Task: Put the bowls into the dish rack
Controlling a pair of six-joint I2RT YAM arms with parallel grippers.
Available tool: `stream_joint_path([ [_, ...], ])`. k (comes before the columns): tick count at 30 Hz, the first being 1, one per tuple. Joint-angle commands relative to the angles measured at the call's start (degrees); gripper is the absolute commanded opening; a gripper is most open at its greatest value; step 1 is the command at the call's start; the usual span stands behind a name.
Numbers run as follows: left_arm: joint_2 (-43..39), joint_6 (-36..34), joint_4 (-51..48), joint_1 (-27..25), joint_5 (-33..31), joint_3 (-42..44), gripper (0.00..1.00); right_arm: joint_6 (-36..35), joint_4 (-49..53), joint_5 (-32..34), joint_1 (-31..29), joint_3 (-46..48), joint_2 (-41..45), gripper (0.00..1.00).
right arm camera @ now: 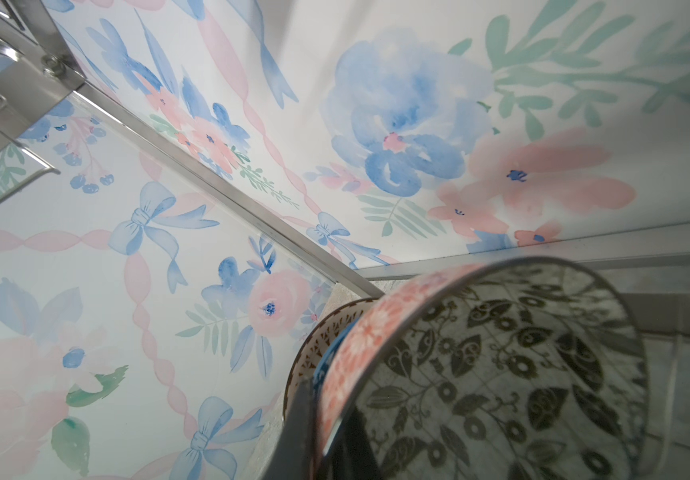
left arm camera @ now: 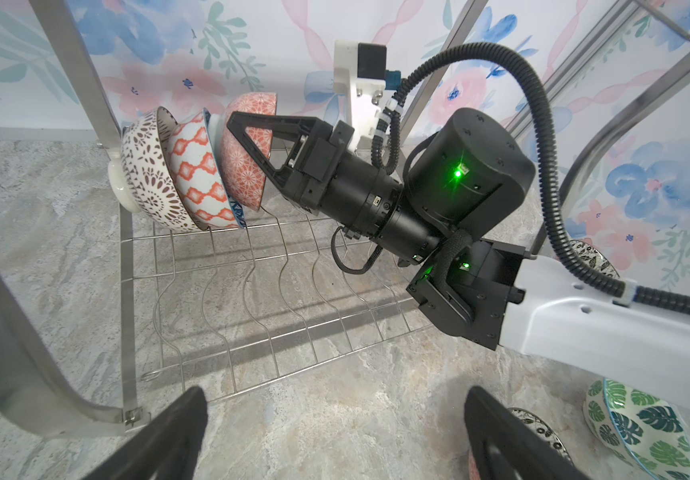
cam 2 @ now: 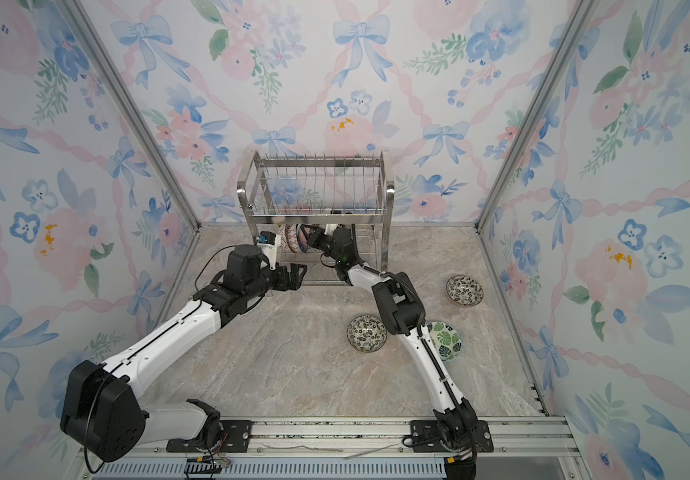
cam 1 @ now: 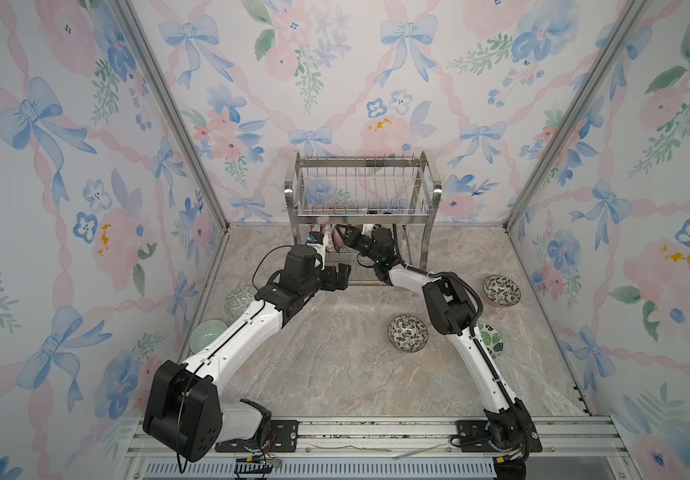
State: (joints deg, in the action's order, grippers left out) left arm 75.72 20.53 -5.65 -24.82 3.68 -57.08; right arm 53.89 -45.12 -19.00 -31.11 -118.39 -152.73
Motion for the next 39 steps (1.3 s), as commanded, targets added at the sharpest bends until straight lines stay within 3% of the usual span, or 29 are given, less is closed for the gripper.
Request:
stream_joint_path([
  [1, 0.7, -1.2, 0.9, 0.4, 0.3, 1.0, 0.98, 1.2, -3.4, -1.4, 0.4, -1.9, -1.1, 0.00],
  [23, 0.7, -1.2, 0.7, 0.7, 0.4, 1.0, 0.98, 5.2, -7.2, -3.4, 0.9, -3.0, -2.4, 0.02],
  [39, 0.8, -1.1, 0.7, 1.2, 0.5, 0.9, 0.98, 2.3, -1.3, -4.7, 1.6, -1.3, -0.8, 0.04],
])
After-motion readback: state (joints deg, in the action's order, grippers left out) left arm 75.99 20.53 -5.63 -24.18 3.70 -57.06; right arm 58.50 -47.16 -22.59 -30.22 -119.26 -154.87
